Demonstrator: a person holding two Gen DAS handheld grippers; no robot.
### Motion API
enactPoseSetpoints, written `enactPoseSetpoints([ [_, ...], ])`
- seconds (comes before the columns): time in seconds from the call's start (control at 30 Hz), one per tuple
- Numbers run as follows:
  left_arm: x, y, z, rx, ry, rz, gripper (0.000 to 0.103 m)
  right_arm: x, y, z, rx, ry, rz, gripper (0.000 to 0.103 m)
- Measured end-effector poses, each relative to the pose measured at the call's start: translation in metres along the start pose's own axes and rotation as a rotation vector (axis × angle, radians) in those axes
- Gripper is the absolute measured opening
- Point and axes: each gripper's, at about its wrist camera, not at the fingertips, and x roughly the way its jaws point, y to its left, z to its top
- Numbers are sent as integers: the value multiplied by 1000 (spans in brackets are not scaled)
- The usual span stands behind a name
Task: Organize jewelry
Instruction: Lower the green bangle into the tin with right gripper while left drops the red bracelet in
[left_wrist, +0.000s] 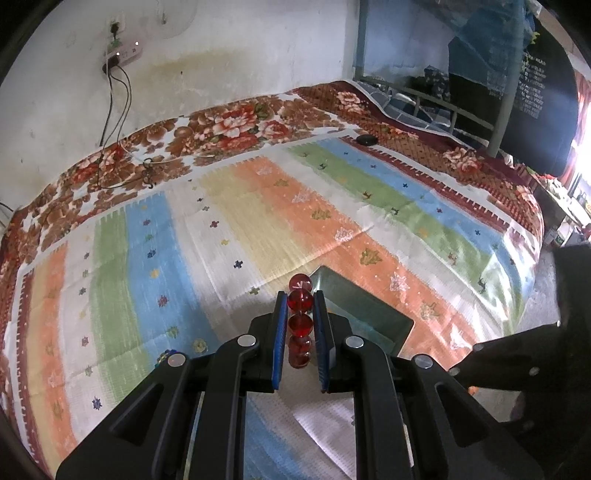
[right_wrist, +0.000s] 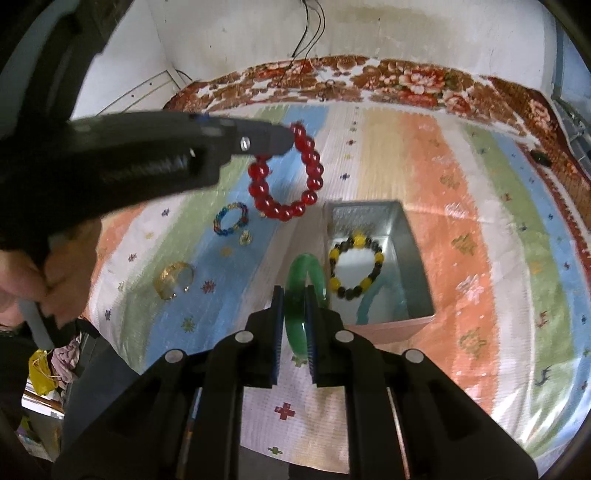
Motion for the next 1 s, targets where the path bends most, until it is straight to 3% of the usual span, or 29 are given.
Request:
enactPoseSetpoints([
  [0.43,13,-12,8,18,4,-23,13,-14,-24,21,-3,-38,-66,12],
  [1.0,59,-8,-1,-26,67,-57,14,26,-58,18,38,12,-91,13],
])
